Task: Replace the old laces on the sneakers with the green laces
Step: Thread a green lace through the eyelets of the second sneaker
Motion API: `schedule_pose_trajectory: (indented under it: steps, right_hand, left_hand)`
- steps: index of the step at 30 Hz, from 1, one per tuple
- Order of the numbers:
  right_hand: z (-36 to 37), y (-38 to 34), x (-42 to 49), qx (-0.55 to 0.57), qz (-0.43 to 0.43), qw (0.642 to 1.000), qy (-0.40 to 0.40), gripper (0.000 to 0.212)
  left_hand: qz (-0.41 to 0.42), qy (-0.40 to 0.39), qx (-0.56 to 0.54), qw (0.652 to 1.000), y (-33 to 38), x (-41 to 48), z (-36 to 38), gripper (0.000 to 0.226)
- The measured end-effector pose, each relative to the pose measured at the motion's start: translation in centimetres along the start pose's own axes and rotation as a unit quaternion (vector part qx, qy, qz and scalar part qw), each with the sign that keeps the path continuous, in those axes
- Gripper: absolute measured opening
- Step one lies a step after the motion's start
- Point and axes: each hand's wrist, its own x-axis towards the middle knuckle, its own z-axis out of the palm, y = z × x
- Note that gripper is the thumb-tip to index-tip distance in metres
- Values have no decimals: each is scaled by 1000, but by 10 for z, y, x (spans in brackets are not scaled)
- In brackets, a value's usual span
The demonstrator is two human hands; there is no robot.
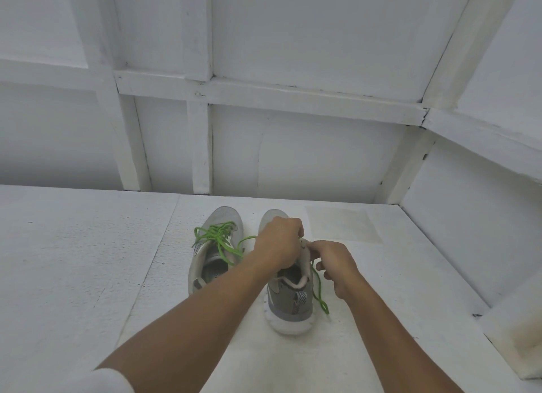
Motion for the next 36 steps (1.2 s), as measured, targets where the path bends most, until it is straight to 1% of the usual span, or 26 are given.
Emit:
schedule_pose_trajectory:
  steps: [3, 7, 10, 14, 16, 18, 20, 21, 22, 24, 26, 29, 31, 33, 34, 36]
  right_hand:
    - [-1, -3, -3, -11, -4, 1000, -11, 22]
    - [-4, -4, -5, -42, -2, 998, -42, 32]
    - [-9, -3, -5, -48, -18, 997, -57, 35]
    - [-10, -4, -7, -58, -65, 995, -43, 24]
    - [-8, -4, -7, -51, -79, 995, -39, 19]
    - [-7, -1, -6, -45, -90, 995, -14, 17]
    - [-6, 1, -5, -48, -100, 994, 19, 17]
    - [-7, 2, -4, -46, -106, 993, 29, 16]
    - [-7, 1, -3, -44, -116, 992, 35, 16]
    - [-11, -4, 1, -43, -137, 989, 43, 15]
    - [-13, -11, 2, -59, -157, 985, 39, 14]
    - [-14, -15, 4, -83, -168, 981, 42, 15]
    - [-16, -14, 8, -32, -162, 985, 55, 16]
    - [-21, -18, 14, 93, -148, 983, 60, 16]
    - [-25, -24, 17, 166, -148, 973, 58, 16]
    - [-42, -41, 23, 299, -158, 939, 56, 19]
  left_hand:
    - [13, 3, 43, 999, 4, -3, 4, 23]
    - [16, 21, 72, 997, 7, -7, 5, 23]
    - [20, 37, 45, 998, 5, -10, 6, 19]
    - [30, 43, 1, 999, 0, -15, 6, 19]
    - [47, 71, -16, 996, -1, -23, 4, 21]
    - [68, 143, -26, 987, -3, -36, 4, 23]
    - [51, 212, -45, 975, -7, -52, 7, 24]
    - [33, 232, -61, 970, -9, -60, 9, 23]
    - [18, 244, -76, 967, -11, -68, 13, 22]
    - [15, 262, -88, 961, -15, -81, 19, 16]
    - [7, 255, -99, 962, -15, -89, 20, 10]
    - [-51, 205, -139, 967, -15, -90, 18, 5]
    - [-86, 183, -145, 969, -16, -89, 18, 9]
    - [-109, 165, -144, 970, -17, -87, 18, 13]
    - [-115, 160, -139, 971, -16, -86, 17, 14]
    - [-126, 154, -122, 972, -14, -82, 16, 15]
